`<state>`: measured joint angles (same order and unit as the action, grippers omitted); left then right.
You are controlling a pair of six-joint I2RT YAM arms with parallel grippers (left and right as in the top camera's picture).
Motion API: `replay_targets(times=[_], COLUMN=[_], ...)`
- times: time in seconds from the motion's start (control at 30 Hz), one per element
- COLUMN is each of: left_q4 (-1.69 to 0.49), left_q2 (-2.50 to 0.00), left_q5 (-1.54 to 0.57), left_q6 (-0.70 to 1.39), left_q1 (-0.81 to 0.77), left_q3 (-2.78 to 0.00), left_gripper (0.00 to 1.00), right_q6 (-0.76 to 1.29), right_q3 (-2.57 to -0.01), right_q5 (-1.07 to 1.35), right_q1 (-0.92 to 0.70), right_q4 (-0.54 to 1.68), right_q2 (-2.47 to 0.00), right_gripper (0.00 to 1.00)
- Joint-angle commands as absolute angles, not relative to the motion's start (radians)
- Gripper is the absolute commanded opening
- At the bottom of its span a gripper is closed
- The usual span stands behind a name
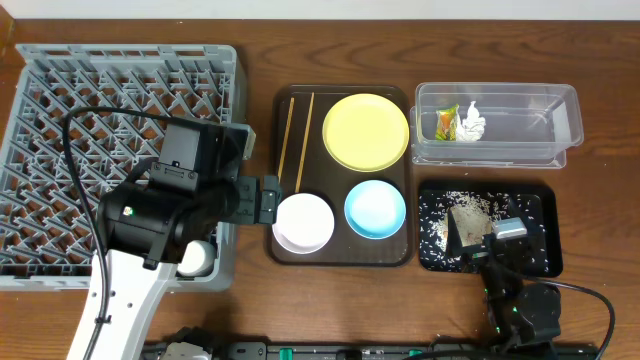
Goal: Sort waste into correct bins and load items into the dishwasher
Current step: 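Reach the left gripper to the wooden chopsticks on the tray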
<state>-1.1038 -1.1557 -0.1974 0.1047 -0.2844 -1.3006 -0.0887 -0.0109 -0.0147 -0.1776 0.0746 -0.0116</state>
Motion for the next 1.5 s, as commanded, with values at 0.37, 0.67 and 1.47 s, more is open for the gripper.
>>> replay_targets(times=[0.37,0.67,1.47], left_q4=[-0.684,-0.465,-0.36], left_q2=[-1.597,-1.891,-2.008], left_q5=[0.092,0.091,-0.068], left_q6=[0.105,0.079,0.11], left_q1=[-0.394,-0.392,-0.389], left_q3=[-1.306,-1.306,-1.301], left_gripper=[0.89,0.68,0.45], right_q6=[-0.099,-0.099,-0.099], right_q3=[-0.006,-0.006,-0.006], right_q5=[-0.01,-0.01,-0.01], right_q1=[-0.166,-0.166,-0.166], right_q4=[0.073,0.073,0.073], right_q2=[-0.006,-0.006,-0.006], right_gripper=[0.99,0.99,0.99])
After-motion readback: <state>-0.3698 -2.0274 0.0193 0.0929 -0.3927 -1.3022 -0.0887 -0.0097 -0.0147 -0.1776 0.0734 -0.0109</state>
